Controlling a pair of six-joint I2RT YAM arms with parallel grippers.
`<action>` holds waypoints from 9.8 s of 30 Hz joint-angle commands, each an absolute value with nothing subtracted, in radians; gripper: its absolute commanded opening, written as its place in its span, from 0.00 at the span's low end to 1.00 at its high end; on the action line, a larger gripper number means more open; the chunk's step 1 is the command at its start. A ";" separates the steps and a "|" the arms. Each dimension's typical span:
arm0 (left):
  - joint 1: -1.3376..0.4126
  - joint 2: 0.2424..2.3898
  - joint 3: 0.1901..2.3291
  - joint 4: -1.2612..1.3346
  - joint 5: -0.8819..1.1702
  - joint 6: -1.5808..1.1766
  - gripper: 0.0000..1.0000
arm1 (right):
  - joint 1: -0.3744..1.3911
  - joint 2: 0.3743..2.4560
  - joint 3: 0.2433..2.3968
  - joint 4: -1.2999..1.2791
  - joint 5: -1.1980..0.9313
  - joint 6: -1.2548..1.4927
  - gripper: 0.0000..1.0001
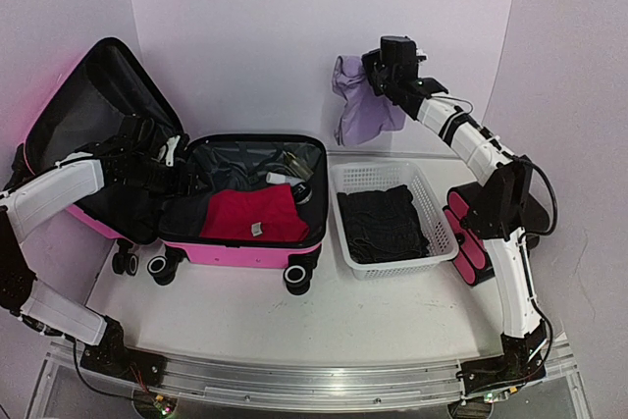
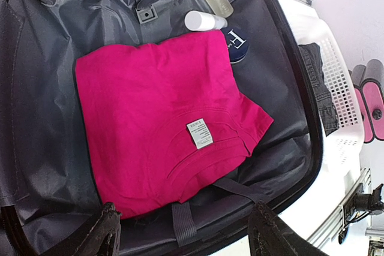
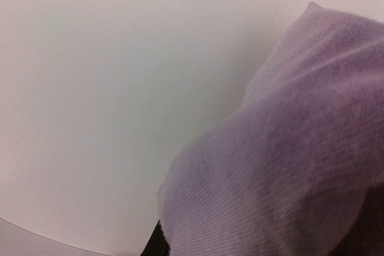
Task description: Open, take out, and arrange the luggage
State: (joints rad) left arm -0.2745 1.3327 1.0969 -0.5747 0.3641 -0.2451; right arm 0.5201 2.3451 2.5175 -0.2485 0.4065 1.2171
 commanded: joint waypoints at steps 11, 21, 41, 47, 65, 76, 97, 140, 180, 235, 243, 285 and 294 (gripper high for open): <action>-0.270 1.278 1.087 -0.537 0.390 -0.252 0.74 | 0.522 2.282 2.346 -0.175 0.452 1.273 0.00; -0.271 1.290 1.087 -0.536 0.395 -0.247 0.74 | 0.566 2.174 2.189 -0.161 0.482 1.290 0.00; -0.272 1.290 1.092 -0.537 0.409 -0.247 0.74 | 0.626 1.912 1.790 -0.140 0.584 1.346 0.00; -0.271 1.292 1.095 -0.541 0.413 -0.247 0.74 | 0.638 1.852 1.694 -0.169 0.603 1.351 0.00; -0.271 1.287 1.108 -0.559 0.410 -0.233 0.73 | 0.697 1.661 1.320 -0.322 0.616 1.550 0.00; -0.272 1.283 1.105 -0.562 0.413 -0.233 0.73 | 0.743 1.652 1.232 -0.350 0.631 1.630 0.00; -0.272 1.280 1.114 -0.584 0.403 -0.217 0.73 | 0.825 1.559 1.046 -0.447 0.644 1.802 0.00; -0.398 1.762 1.489 -0.935 0.176 -0.437 0.74 | 0.705 1.800 1.570 -0.562 -0.284 0.394 0.98; -0.315 2.015 1.690 -1.107 0.105 -0.318 0.64 | 0.870 2.713 2.691 -0.943 0.050 0.672 0.98; -0.339 2.072 1.692 -0.967 0.218 -0.395 0.30 | 0.612 2.196 2.253 -0.861 0.008 0.331 0.98; -0.368 2.037 1.694 -0.967 0.142 -0.410 0.16 | 0.585 2.177 2.214 -0.853 0.009 0.342 0.98; -0.504 1.890 2.033 -1.276 -0.301 -0.227 0.00 | 0.503 2.005 2.048 -0.839 0.008 0.295 0.98; -0.627 1.835 2.149 -1.357 -0.519 -0.061 0.00 | 0.463 1.946 2.044 -0.839 -0.051 0.231 0.98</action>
State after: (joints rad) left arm -0.5652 1.9278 2.0666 -1.3170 -0.3561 -0.1661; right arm 0.4904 2.0411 2.0422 -0.8761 -0.0177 0.2749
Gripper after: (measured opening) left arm 0.117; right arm 0.983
